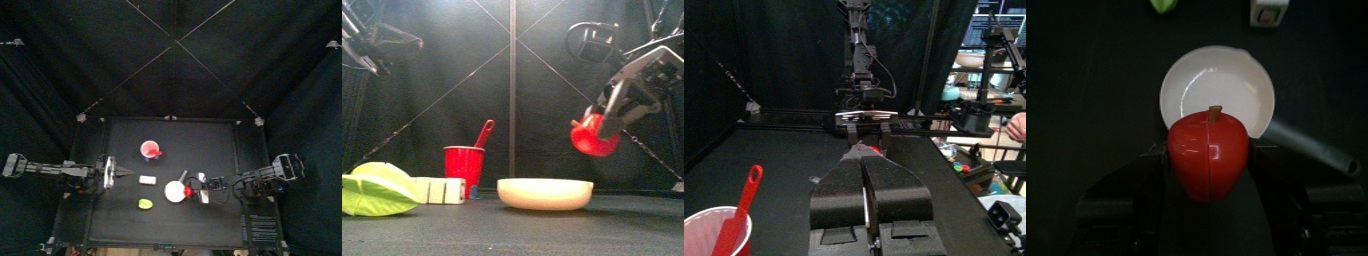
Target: Place apple in pan
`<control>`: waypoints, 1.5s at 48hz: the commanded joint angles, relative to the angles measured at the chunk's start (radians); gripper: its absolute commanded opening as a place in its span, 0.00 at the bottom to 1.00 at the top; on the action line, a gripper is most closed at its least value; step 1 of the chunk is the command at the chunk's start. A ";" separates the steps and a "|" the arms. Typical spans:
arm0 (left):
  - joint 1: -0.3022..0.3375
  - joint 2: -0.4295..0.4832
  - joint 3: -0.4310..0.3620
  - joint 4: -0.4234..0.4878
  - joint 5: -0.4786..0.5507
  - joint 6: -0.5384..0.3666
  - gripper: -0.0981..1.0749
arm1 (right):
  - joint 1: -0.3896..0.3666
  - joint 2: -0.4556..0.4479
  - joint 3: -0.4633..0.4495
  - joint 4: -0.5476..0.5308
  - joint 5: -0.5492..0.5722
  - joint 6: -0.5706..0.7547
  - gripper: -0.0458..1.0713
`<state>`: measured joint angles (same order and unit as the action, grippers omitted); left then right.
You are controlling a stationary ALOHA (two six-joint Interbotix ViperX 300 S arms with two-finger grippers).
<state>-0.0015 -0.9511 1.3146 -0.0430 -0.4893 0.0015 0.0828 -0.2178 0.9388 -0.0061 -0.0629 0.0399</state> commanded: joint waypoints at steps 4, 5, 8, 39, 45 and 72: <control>0.003 0.006 -0.014 0.002 -0.005 0.002 0.07 | -0.029 0.014 -0.057 -0.011 -0.084 0.000 0.67; 0.003 0.006 -0.014 0.002 -0.005 0.002 0.07 | -0.031 0.018 -0.058 -0.011 -0.094 0.000 0.67; 0.005 0.006 -0.012 0.002 -0.005 0.002 0.07 | -0.031 0.028 -0.058 -0.011 -0.117 0.000 0.67; 0.005 0.006 -0.012 0.002 -0.006 0.002 0.07 | -0.032 0.112 -0.061 -0.009 -0.229 0.000 0.67; 0.003 0.006 -0.011 0.002 -0.005 0.002 0.07 | -0.037 0.143 -0.080 -0.002 -0.229 0.002 0.70; 0.005 0.006 -0.011 0.002 -0.005 0.002 0.07 | -0.034 0.156 -0.092 0.009 -0.222 0.002 0.94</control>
<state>0.0015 -0.9511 1.3177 -0.0430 -0.4893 0.0015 0.0491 -0.0383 0.8667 0.0015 -0.2823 0.0399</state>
